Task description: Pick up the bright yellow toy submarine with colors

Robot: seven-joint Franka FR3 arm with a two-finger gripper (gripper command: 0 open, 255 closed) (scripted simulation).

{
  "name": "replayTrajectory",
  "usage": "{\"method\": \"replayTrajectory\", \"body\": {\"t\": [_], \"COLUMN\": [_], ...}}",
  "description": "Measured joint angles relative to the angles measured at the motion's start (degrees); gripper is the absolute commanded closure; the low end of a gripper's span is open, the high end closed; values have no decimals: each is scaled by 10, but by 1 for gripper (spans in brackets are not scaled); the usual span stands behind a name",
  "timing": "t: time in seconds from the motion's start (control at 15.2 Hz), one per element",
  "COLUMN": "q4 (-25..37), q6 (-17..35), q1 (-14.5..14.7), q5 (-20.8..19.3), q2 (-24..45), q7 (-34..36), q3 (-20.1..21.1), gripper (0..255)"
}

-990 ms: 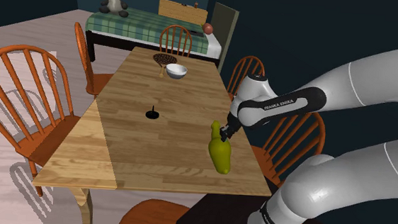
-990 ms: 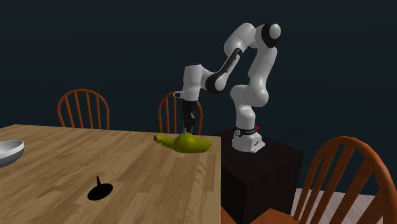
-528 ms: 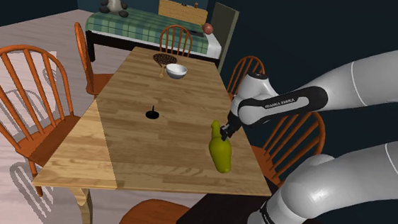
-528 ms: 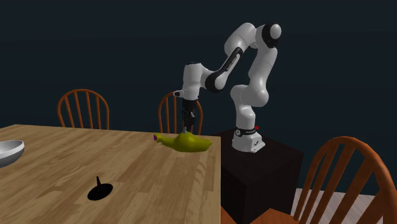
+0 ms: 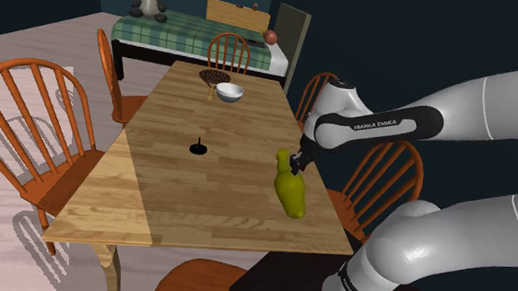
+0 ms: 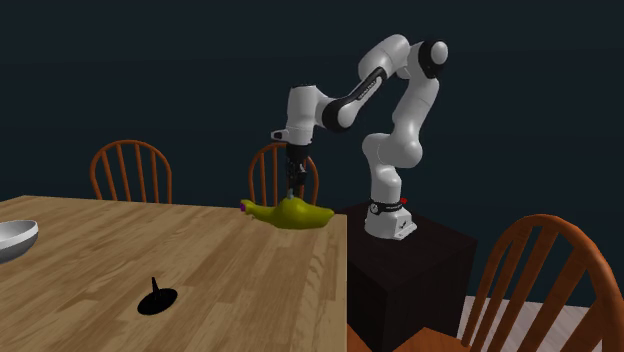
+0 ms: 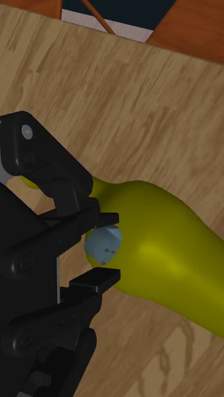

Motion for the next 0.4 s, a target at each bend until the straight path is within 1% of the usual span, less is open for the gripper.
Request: {"method": "replayTrajectory", "body": {"t": [0.4], "q4": [27], "q6": [-58], "q1": [2], "q5": [6], "q2": [-31], "q7": [-5], "q3": [4], "gripper": [255]}}
